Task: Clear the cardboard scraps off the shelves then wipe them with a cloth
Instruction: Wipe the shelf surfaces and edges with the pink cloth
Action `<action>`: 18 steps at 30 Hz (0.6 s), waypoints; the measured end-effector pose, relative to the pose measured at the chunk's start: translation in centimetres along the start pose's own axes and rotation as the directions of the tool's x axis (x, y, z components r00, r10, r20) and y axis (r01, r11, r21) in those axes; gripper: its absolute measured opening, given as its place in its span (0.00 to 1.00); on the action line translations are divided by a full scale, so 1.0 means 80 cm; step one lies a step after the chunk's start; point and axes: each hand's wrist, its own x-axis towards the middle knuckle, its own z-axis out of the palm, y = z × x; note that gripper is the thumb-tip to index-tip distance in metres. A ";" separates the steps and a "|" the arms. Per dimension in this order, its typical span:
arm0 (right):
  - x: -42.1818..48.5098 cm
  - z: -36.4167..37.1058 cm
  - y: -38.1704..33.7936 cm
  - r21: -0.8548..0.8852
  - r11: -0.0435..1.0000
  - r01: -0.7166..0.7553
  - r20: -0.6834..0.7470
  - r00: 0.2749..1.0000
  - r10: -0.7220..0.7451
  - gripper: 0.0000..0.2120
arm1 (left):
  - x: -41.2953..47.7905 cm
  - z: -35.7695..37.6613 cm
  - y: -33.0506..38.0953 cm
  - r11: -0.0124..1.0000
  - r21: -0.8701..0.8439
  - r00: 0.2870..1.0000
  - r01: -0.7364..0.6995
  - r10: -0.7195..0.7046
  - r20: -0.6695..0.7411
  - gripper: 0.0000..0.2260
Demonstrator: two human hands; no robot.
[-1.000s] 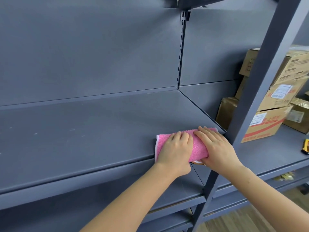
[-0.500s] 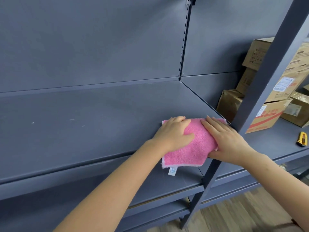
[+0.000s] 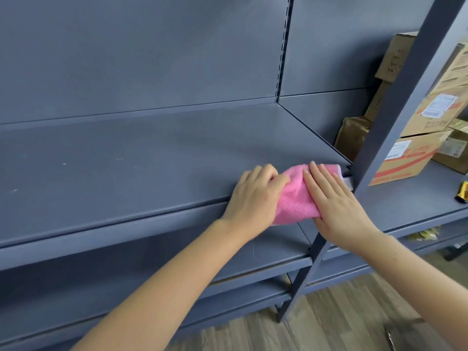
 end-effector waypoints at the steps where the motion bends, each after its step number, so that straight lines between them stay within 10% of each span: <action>1: -0.011 0.007 -0.006 0.017 1.000 0.009 -0.077 0.997 -0.007 0.31 | -0.016 0.004 0.004 0.999 -0.002 0.998 -0.032 0.032 -0.056 0.15; 6: -0.071 0.058 -0.024 0.082 0.996 0.037 -0.114 0.993 -0.028 0.32 | -0.089 0.047 0.003 0.979 0.044 0.966 -0.197 0.201 -0.160 0.16; 15: -0.053 0.179 -0.027 -0.104 0.993 -0.061 0.192 0.978 0.080 0.37 | -0.089 0.161 -0.040 0.995 0.083 0.968 0.059 -0.078 0.240 0.16; 18: -0.035 0.226 -0.015 -0.102 0.992 -0.079 0.438 0.892 0.116 0.42 | -0.082 0.206 -0.075 0.974 0.122 0.854 0.192 -0.227 0.469 0.21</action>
